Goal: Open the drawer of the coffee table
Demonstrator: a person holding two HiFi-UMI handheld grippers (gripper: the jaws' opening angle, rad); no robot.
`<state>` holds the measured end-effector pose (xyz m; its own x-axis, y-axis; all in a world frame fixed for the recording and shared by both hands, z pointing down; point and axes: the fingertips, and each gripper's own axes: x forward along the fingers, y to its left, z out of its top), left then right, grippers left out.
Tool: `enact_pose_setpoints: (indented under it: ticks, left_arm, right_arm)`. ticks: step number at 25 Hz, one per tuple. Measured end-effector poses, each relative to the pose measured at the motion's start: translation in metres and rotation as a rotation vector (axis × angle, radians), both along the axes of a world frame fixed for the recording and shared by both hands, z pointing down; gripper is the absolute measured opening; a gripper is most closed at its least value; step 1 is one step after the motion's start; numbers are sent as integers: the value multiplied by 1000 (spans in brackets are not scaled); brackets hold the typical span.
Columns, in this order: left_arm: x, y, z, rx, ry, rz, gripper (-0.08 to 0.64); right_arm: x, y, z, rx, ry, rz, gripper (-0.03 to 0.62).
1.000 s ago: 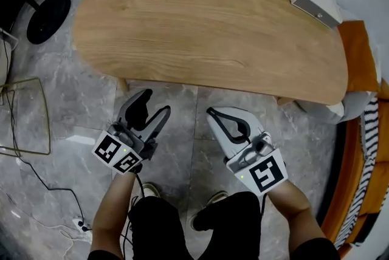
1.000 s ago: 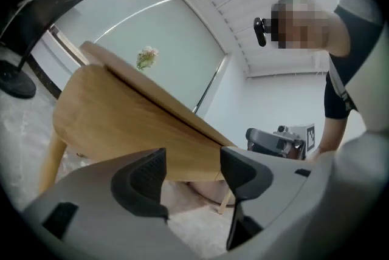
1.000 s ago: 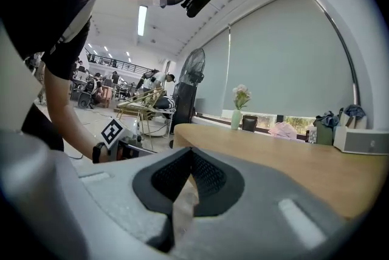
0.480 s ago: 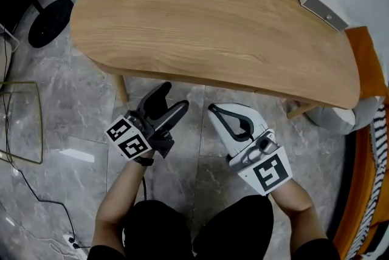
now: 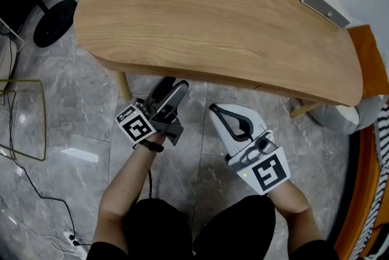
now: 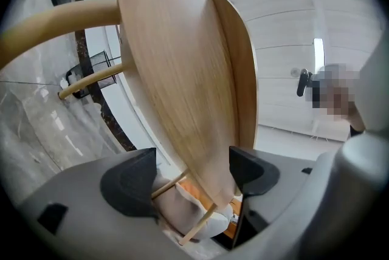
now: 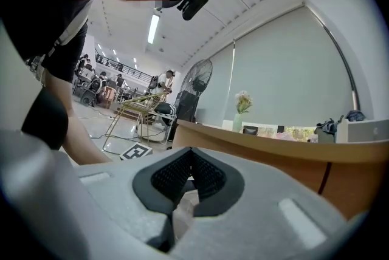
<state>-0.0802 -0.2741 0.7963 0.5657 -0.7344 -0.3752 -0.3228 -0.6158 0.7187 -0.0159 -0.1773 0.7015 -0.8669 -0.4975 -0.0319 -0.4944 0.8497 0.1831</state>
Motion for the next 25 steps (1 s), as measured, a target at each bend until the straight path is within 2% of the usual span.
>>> enact_pose_setpoints:
  ticks: [5,10,12,16,18,22,25]
  left_arm:
    - [7,-5,-11,17,25,-1,353]
    - [6,-15,-17,4,102,-28,351]
    - [6,-18,-14,-1,116,-23,317]
    - [5,-18,-10,-10,195,-9,301]
    - [6,-15,-6,-26,224,11,271]
    - [6,-13,-9,-8,193,17,225]
    - [8,-12,-7,-49,234,34,222]
  right_arm:
    - [6,2,-1,-12,-7,12,5]
    - [4,4,-1,-5,-26,9,5]
    - [5,4,0,-11,-27,5,5]
    - [11,0,-1,-25,-34,24,5]
    - [16,-4,-4,-25,-45,40,5]
    - [16,-3,-4,-12,-41,32,5]
    - [18,-1,-4,-15,-38,29,5]
